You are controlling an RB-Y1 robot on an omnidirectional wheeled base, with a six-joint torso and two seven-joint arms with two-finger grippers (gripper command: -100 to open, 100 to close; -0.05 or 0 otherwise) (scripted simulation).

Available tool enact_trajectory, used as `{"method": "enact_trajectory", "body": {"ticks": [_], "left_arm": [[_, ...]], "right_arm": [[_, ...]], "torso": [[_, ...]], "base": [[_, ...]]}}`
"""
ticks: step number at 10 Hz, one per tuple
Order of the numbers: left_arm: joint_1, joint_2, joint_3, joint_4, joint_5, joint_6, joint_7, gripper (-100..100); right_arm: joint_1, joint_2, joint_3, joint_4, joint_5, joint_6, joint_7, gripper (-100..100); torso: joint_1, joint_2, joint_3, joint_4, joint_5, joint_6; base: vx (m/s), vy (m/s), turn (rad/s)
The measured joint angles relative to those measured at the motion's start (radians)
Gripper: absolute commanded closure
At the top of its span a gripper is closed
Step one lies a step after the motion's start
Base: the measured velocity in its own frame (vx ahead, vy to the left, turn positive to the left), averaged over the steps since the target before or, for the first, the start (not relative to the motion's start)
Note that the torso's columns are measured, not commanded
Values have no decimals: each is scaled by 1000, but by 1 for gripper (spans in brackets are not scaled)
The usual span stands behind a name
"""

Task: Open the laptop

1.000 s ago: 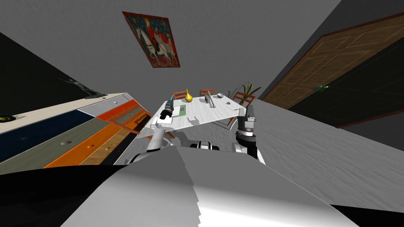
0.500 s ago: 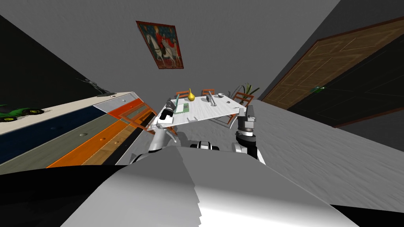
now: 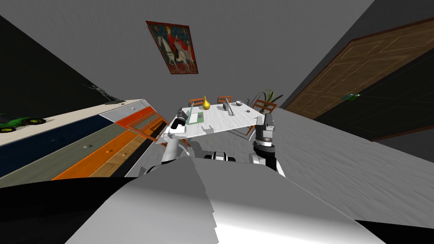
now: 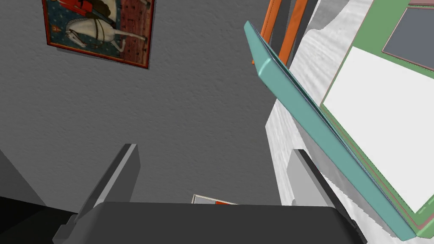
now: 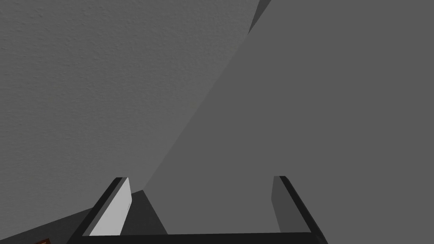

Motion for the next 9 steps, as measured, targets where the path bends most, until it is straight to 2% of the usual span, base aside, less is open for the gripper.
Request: {"method": "enact_trajectory", "body": {"ticks": [3,9], "left_arm": [[-9,-10,16,12,-13,35,4,-100],[-87,16,59,116,-31,21,5,-100]], "right_arm": [[-1,0,0,0,0,0,0,0],[-1,0,0,0,0,0,0,0]], "torso": [[1,11,7,3,1,0],[1,3,2,1,0,0]], "base": [[67,9,-22],[-28,9,-72]]}}
